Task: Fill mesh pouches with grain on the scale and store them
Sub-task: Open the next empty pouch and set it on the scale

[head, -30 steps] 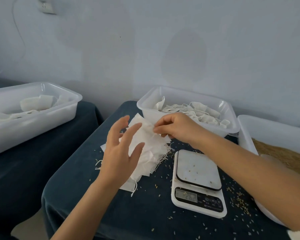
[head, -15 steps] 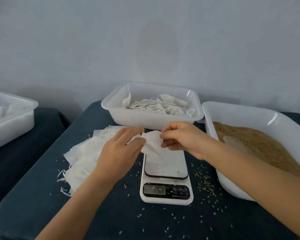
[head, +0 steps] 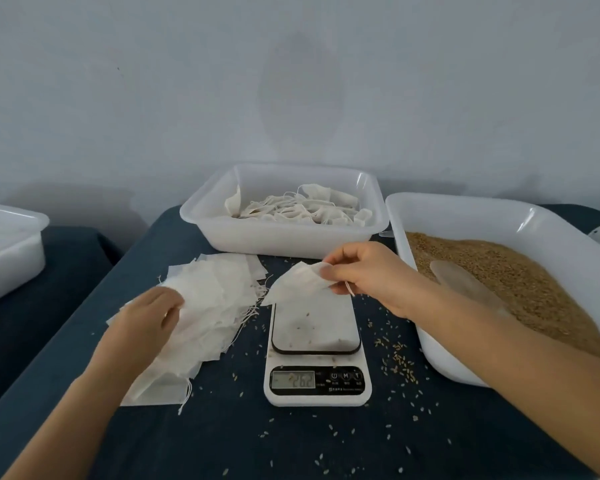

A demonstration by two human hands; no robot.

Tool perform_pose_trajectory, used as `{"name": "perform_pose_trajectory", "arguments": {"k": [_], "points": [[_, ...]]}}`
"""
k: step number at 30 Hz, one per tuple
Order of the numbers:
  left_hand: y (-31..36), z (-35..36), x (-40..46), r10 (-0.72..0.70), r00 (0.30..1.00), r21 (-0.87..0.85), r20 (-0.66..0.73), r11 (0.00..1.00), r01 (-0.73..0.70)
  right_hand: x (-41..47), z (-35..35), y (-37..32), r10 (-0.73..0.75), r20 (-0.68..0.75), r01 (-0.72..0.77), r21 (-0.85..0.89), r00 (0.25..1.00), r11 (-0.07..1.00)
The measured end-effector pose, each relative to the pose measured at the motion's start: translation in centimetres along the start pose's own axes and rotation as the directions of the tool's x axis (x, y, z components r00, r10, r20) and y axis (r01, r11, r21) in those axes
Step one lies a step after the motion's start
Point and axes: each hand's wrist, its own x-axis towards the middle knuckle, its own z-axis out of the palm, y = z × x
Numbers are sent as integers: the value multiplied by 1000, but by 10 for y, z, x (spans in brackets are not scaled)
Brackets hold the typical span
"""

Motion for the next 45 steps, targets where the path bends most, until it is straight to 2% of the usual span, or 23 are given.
{"name": "perform_pose_trajectory", "arguments": {"k": [2,3,4,6,8,10,12,15,20,23,25,28,31,32,34,35,36,37,39,40,41,42,45], "points": [[-5,-4,-3,-50,981,32,189,998,45,-1,3,-1,6,10,-5,-39,1000,999],[-3,-8,-3,-62,975,55,215,997,51,-2,4,-2,12,16,-12,-45,1000,999],[4,-13,-2,-26,989,53,149,998,18,-2,6,-2,18,21,-17,-53,1000,998],[38,-27,0,158,982,3,-99,987,-158,-4,10,-4,11,28,-8,-105,1000,994],[85,-38,0,387,886,-32,-253,912,-408,-7,14,-5,-20,35,26,-172,999,985],[123,-38,-1,545,812,-32,-210,826,-563,-9,19,-6,-52,45,61,-228,998,972],[144,-31,1,615,782,-5,-105,786,-618,-12,20,-5,-77,50,88,-274,996,958],[155,-22,6,613,790,-37,-16,789,-613,-19,16,-3,-93,49,105,-342,994,934],[160,-10,10,604,794,-66,-72,791,-608,-28,4,-1,-85,-10,74,-384,996,920],[161,-6,9,517,847,-104,-128,842,-530,-30,-3,-4,-53,-23,42,-356,998,934],[162,-3,9,453,879,-189,-150,859,-476,-32,-6,-5,-23,-17,17,-303,1000,953],[162,3,11,356,918,-333,-173,856,-395,-34,-9,-5,41,43,-31,-210,998,977],[164,4,13,317,929,-381,-193,848,-368,-41,-25,-10,58,107,-32,-237,992,971],[164,2,14,319,926,-388,-202,842,-375,-43,-38,-12,38,73,-19,-244,997,970],[164,-1,16,327,919,-398,-219,830,-390,-45,-77,-14,-23,-99,-4,-269,995,963],[164,-2,17,327,918,-402,-226,827,-394,-44,-99,-11,-55,-195,-18,-352,979,936],[164,-2,18,326,917,-406,-230,824,-395,-44,-120,-5,-70,-257,-73,-506,964,859],[165,-1,19,326,917,-409,-232,822,-396,-42,-140,6,-37,-277,-169,-680,960,714],[168,2,21,333,914,-412,-232,818,-402,-41,-170,36,199,-292,-347,-865,935,363],[170,4,22,344,909,-409,-237,813,-414,-43,-179,50,321,-307,-388,-893,896,228],[173,7,24,358,900,-402,-249,807,-432,-45,-184,60,401,-317,-403,-903,860,150],[177,10,25,367,892,-396,-264,802,-447,-47,-188,67,431,-314,-404,-905,846,134],[188,17,27,350,893,-411,-284,797,-443,-48,-189,73,410,-257,-375,-896,875,238]]}}
